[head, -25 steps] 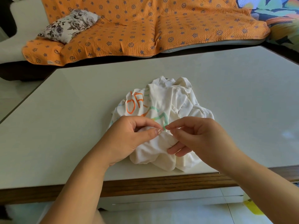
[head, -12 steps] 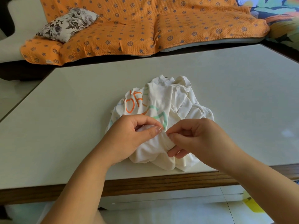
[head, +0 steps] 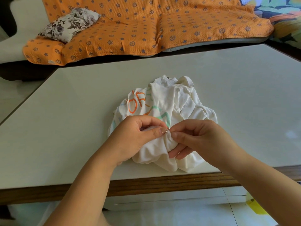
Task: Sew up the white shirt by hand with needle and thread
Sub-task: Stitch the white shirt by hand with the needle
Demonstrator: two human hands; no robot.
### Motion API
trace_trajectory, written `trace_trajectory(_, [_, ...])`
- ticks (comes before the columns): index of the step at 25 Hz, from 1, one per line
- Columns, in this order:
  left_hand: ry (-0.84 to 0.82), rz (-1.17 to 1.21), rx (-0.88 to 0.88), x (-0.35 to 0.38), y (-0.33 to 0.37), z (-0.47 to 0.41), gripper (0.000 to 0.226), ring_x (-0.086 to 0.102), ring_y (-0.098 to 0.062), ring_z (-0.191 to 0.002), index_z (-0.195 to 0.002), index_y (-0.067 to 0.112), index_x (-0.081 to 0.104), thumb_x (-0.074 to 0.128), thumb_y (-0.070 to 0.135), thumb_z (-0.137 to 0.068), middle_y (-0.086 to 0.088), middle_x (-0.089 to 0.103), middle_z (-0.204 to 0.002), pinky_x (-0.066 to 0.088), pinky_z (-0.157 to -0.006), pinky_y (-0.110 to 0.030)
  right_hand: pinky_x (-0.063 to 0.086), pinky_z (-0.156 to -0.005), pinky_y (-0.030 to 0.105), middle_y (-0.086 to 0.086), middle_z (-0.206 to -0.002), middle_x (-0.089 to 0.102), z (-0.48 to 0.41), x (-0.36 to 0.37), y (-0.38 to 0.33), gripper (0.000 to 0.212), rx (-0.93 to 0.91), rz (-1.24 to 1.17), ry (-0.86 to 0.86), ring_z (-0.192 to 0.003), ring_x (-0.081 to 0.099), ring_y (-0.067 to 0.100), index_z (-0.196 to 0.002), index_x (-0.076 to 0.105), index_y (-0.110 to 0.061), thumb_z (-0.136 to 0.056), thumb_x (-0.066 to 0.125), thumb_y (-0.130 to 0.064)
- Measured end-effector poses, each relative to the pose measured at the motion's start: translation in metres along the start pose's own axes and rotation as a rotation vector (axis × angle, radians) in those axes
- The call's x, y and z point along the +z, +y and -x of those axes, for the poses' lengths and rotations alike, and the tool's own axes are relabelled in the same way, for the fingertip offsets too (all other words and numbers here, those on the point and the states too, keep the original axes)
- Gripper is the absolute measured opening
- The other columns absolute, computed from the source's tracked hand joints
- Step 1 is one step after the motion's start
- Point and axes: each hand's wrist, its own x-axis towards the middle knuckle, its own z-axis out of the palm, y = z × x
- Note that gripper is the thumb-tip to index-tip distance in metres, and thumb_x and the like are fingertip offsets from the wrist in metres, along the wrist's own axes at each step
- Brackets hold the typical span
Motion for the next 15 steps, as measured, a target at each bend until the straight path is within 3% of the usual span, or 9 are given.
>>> trace_trajectory(7, [0.011, 0.142, -0.019, 0.0014, 0.0015, 0.0008, 0.011, 0.067, -0.004, -0.082, -0.078, 0.026, 0.076, 0.073, 0.031, -0.069, 0.006, 0.073, -0.08, 0.05, -0.078, -0.017, 0.05, -0.05, 0.024, 0.017, -0.076, 0.071, -0.008, 0.002, 0.0053, 0.013, -0.018, 0.002, 0.054, -0.057, 0.065, 0.021, -0.088, 0.077, -0.013, -0.083, 0.067, -0.021])
trace_trajectory(15, [0.035, 0.187, -0.051, 0.0049, -0.0012, -0.0001, 0.013, 0.068, -0.006, -0.085, -0.079, 0.025, 0.077, 0.074, 0.031, -0.068, 0.003, 0.074, -0.083, 0.05, -0.081, -0.02, 0.056, -0.06, 0.027, 0.012, -0.078, 0.072, -0.0096, 0.0049, 0.0076, 0.013, -0.063, 0.124, 0.04, -0.065, 0.071, 0.02, -0.092, 0.072, -0.014, -0.093, 0.061, -0.021])
